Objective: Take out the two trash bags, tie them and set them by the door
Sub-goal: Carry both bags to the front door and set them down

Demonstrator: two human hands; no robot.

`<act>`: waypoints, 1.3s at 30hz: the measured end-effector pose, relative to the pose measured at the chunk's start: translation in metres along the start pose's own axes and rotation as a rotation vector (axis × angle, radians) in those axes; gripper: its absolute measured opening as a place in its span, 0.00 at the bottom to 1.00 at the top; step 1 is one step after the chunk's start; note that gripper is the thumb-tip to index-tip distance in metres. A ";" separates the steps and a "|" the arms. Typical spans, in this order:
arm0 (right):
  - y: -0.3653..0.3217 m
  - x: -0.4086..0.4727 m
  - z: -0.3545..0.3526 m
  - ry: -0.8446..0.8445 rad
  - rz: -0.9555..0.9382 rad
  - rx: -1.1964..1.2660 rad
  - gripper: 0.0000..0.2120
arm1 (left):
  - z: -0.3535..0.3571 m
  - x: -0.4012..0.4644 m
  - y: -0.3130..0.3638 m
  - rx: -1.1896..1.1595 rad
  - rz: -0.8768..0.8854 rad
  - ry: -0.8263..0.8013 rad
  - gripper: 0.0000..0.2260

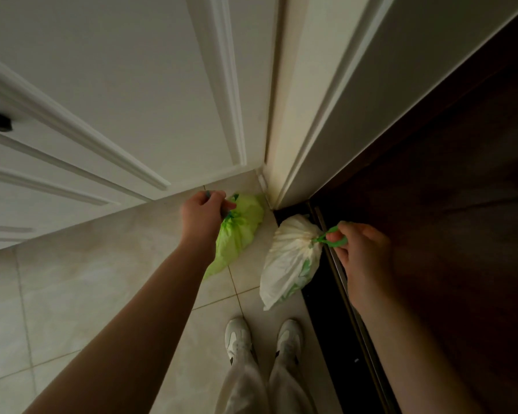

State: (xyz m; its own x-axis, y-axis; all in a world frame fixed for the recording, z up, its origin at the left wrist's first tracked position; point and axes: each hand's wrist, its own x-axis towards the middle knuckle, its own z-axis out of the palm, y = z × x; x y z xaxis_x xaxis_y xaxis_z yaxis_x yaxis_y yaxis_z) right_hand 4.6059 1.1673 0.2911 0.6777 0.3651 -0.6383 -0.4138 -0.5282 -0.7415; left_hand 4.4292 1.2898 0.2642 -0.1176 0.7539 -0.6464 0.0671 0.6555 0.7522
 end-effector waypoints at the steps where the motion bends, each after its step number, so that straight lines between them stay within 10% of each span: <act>1: -0.004 0.001 0.005 0.011 -0.008 0.020 0.08 | 0.004 0.003 0.002 0.009 0.009 -0.004 0.05; 23: -0.011 0.014 0.119 0.061 -0.142 -0.221 0.13 | 0.029 0.056 0.022 0.527 0.243 -0.163 0.08; 39: -0.003 0.006 0.046 0.166 0.123 0.340 0.12 | 0.029 0.051 0.019 0.488 0.207 -0.250 0.07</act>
State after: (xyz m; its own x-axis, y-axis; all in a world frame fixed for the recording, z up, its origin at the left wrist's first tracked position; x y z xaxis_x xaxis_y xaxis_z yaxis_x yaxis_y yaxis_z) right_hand 4.5833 1.2070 0.2800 0.6880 0.1719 -0.7050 -0.6568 -0.2658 -0.7057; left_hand 4.4530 1.3421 0.2420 0.1796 0.8173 -0.5475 0.5190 0.3940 0.7585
